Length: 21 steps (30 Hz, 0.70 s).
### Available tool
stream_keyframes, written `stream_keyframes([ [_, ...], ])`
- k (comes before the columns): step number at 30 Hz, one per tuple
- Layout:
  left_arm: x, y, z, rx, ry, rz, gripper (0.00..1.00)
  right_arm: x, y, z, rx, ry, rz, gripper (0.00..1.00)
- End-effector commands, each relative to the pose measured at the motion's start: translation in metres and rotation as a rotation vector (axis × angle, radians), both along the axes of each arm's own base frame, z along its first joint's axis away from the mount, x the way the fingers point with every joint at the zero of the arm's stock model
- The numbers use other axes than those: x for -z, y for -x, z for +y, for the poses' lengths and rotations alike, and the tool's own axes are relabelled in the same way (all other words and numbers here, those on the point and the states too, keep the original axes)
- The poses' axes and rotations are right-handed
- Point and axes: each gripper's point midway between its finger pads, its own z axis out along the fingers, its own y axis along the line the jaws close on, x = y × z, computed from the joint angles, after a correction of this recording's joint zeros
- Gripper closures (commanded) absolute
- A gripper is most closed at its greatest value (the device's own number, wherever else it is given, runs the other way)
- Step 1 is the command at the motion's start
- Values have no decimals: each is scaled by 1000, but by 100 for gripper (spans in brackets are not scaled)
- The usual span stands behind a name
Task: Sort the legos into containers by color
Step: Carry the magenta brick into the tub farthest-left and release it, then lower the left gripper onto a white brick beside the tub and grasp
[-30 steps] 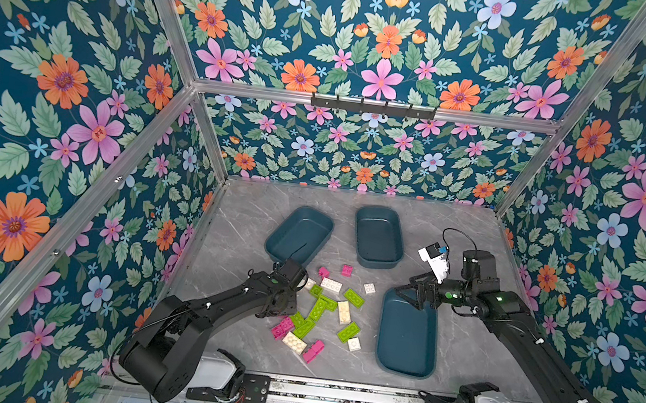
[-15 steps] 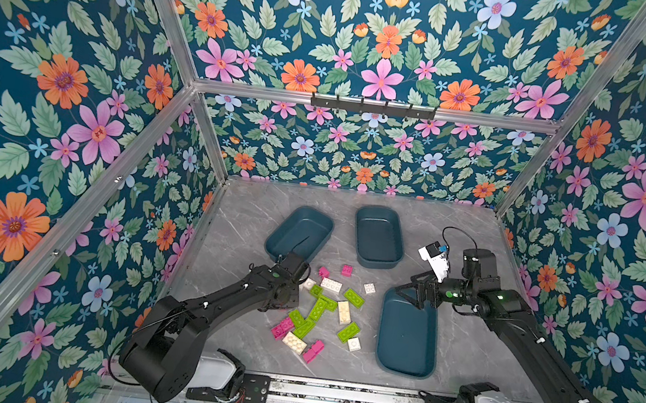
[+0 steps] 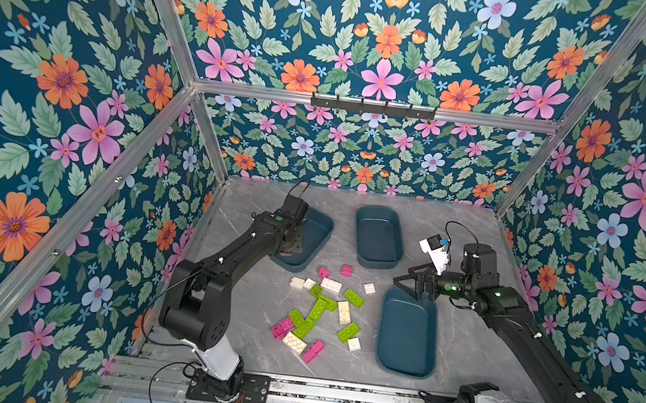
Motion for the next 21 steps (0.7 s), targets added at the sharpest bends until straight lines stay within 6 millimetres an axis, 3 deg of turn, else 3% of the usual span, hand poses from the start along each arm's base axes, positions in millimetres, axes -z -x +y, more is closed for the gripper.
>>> stream_keyframes([
  [1, 10, -24, -2, 101, -51, 13, 69, -6, -4, 2, 1, -22, -23, 1],
  [4, 22, -43, 5, 114, -94, 25, 66, -4, -5, 1, 4, -12, -22, 1],
  [8, 30, -59, 9, 129, -138, 37, 46, 1, -4, -1, 10, 8, -14, 1],
  [12, 19, -59, 7, 119, -120, 20, 30, 7, -4, -3, 16, 29, -9, 1],
  [16, 1, -39, 3, 94, -66, 26, 25, 9, -4, -2, 8, 32, -6, 1],
  [21, -10, 14, -9, 18, 62, 36, 25, 12, -5, -1, -5, 31, 4, 1],
])
